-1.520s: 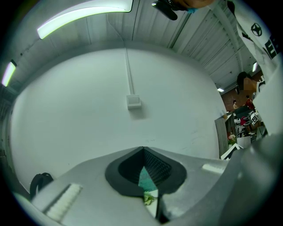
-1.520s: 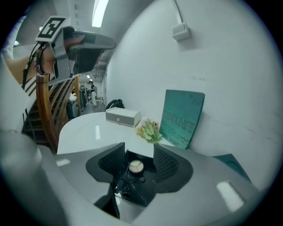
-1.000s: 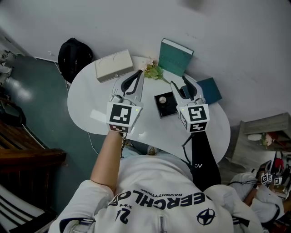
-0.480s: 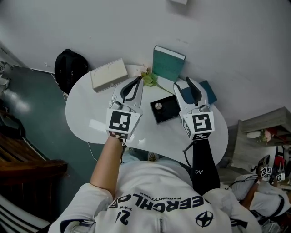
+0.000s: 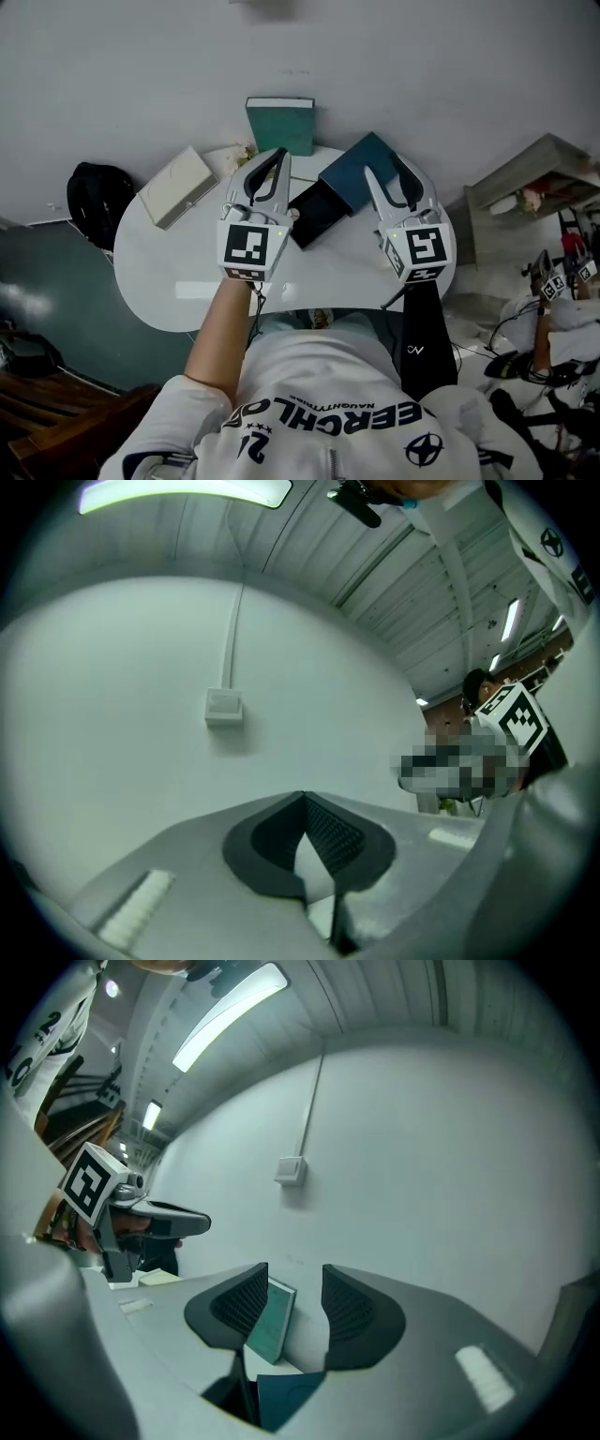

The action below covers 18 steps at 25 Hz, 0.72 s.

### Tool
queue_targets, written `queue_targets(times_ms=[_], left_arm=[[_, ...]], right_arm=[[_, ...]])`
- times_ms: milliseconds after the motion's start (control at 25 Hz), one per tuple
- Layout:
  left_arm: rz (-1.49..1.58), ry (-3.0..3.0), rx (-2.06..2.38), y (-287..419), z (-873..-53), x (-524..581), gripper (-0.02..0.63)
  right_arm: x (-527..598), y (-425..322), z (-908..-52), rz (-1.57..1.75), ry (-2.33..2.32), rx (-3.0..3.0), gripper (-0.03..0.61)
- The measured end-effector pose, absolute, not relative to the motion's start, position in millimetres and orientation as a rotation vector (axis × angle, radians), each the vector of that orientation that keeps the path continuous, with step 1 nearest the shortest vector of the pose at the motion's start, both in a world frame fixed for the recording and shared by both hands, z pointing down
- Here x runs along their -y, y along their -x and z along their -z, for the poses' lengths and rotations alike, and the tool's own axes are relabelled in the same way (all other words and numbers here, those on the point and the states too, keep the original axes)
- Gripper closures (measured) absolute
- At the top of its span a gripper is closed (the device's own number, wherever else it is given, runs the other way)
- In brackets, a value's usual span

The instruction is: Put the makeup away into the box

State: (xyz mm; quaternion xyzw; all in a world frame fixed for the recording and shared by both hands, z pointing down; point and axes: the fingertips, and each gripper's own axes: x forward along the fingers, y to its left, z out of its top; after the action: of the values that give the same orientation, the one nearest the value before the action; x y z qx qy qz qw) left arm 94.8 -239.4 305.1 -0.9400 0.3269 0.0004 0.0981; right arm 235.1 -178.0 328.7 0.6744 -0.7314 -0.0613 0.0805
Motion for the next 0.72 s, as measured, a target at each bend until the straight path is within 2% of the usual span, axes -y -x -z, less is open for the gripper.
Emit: queue_targets(times_ms=[720], left_arm=[[-0.07,2.941,-0.266,-177.1,-305.2,163.0,0.614]], right_arm=[[49.8,-267.0,-340.9,0.054,-2.459,1.642,0.368]])
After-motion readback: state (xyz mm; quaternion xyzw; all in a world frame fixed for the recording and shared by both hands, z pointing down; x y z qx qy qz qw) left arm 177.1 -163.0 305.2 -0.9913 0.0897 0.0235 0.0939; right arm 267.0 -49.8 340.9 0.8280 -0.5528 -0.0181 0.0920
